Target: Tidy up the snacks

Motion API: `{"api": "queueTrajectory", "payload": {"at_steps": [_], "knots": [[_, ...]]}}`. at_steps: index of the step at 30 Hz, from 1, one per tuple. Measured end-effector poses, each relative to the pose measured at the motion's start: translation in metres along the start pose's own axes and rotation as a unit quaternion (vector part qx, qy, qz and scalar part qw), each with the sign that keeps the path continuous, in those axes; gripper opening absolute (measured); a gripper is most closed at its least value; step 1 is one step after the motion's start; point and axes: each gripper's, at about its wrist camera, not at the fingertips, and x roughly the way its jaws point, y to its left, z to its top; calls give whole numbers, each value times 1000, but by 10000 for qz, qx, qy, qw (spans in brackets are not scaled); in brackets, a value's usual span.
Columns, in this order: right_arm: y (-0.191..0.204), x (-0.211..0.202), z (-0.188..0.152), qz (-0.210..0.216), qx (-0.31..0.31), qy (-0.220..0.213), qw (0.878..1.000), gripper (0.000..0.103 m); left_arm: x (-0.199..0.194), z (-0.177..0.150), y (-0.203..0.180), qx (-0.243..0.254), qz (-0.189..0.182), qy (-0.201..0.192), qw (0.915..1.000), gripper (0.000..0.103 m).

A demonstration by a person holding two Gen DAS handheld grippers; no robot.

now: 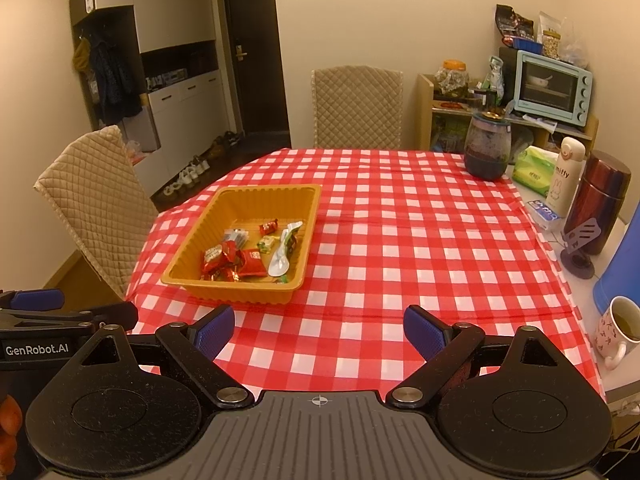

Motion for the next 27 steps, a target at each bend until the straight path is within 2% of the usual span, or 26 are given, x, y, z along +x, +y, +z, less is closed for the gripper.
{"api": "queueTrajectory", "payload": {"at_steps": [27], "knots": [[1,4,-1,-5,2,14,10000,91,0,4,-2,9,-21,-18,10000,103]]}}
